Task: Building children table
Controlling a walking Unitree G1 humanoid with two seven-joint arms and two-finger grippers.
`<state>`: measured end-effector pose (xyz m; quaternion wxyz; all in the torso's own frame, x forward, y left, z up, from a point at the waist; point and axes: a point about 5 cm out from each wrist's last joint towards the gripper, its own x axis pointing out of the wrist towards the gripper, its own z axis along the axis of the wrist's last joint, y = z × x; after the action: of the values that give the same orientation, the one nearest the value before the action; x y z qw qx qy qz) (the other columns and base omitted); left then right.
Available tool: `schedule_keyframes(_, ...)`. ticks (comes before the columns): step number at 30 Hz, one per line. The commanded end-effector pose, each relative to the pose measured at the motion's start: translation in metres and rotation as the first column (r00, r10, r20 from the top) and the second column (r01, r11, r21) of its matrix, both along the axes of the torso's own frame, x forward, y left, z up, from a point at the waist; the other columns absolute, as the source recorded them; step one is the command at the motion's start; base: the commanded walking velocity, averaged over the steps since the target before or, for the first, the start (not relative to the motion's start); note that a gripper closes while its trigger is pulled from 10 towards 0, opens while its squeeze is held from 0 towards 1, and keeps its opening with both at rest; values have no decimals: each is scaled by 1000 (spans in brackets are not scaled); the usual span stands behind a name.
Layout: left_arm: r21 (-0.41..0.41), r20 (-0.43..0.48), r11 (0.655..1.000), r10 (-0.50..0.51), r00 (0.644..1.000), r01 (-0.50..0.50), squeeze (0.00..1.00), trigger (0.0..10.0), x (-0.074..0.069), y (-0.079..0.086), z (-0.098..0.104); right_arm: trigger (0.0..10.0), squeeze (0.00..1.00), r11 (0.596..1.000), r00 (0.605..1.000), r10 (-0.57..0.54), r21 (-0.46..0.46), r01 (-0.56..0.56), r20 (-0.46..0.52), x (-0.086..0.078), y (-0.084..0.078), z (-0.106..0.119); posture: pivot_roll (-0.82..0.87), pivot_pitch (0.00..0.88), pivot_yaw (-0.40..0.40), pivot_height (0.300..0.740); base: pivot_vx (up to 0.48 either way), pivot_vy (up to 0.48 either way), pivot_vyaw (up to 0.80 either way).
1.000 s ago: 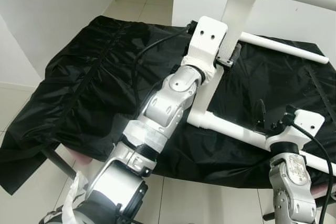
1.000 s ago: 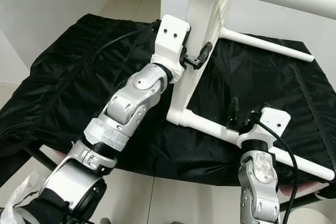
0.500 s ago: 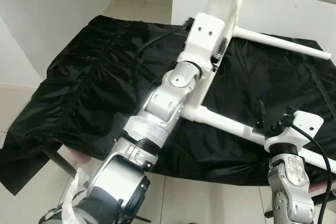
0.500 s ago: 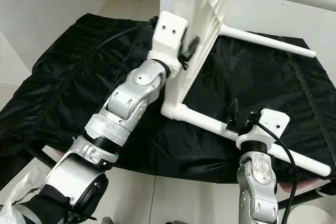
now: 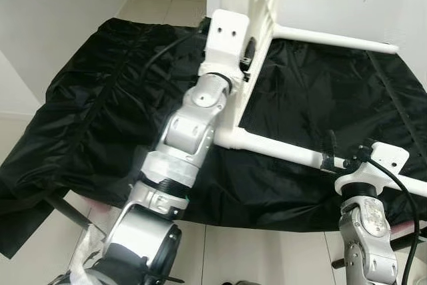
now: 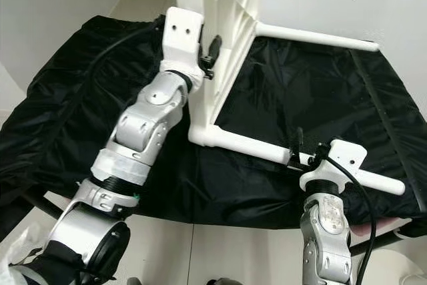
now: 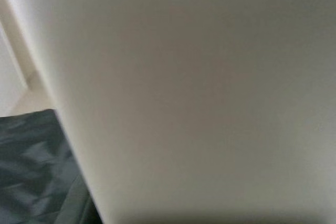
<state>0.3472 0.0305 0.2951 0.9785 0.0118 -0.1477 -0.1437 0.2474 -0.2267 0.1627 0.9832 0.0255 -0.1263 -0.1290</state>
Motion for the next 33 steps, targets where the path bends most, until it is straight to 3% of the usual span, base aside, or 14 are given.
schedule_keyframes(1, -28, 30, 956, 293, 956, -293, 0, 0, 5, 41, 6, 10000, 0, 1000, 1000, 3, -5, -3, -2, 1, 1, -2, -88, 78, -11, 740, 0, 0, 0)
schedule_keyframes(3, 0, 85, 933, 358, 930, -359, 0, 0, -3, 60, 14, 10000, 0, 1000, 1000, 10, -8, -10, -7, 3, 1, -3, -79, 78, -18, 740, 0, 0, 0)
schedule_keyframes(6, 16, 125, 919, 389, 913, -394, 0, 0, -11, 71, 19, 10000, 0, 1000, 1000, 15, -11, -15, -11, 4, 0, -4, -77, 80, -21, 740, 0, 0, 0)
schedule_keyframes(12, 41, 151, 905, 412, 898, -423, 0, 0, -28, 83, 19, 10000, 0, 1000, 1000, 23, -19, -23, -18, 7, -2, -5, -70, 90, -39, 740, 0, 0, 0)
schedule_keyframes(19, 74, 174, 903, 406, 897, -423, 0, 0, -39, 88, 20, 10000, 0, 999, 999, 32, -28, -32, -24, 10, -4, -5, -65, 93, -49, 740, 0, 0, 0)
schedule_keyframes(22, 90, 181, 923, 354, 918, -374, 0, 0, -44, 85, 17, 10000, 0, 998, 999, 45, -35, -46, -31, 12, -4, -6, -57, 98, -64, 740, 0, 0, 0)
schedule_keyframes(23, 104, 193, 944, 290, 937, -313, 0, 9922, -47, 82, 14, 10000, 0, 998, 998, 51, -38, -52, -34, 13, -4, -7, -55, 99, -69, 740, 0, 0, 0)
schedule_keyframes(28, 151, 248, 967, 166, 954, -207, 0, 10000, -59, 79, 15, 10000, 0, 997, 997, 58, -43, -60, -47, 14, -4, -10, -55, 101, -73, 740, 0, 0, 0)
schedule_keyframes(33, 165, 250, 972, 122, 960, -167, 0, 10000, -66, 78, 15, 10000, 0, 997, 997, 59, -43, -61, -50, 13, -5, -11, -54, 103, -72, 740, 0, 0, 0)
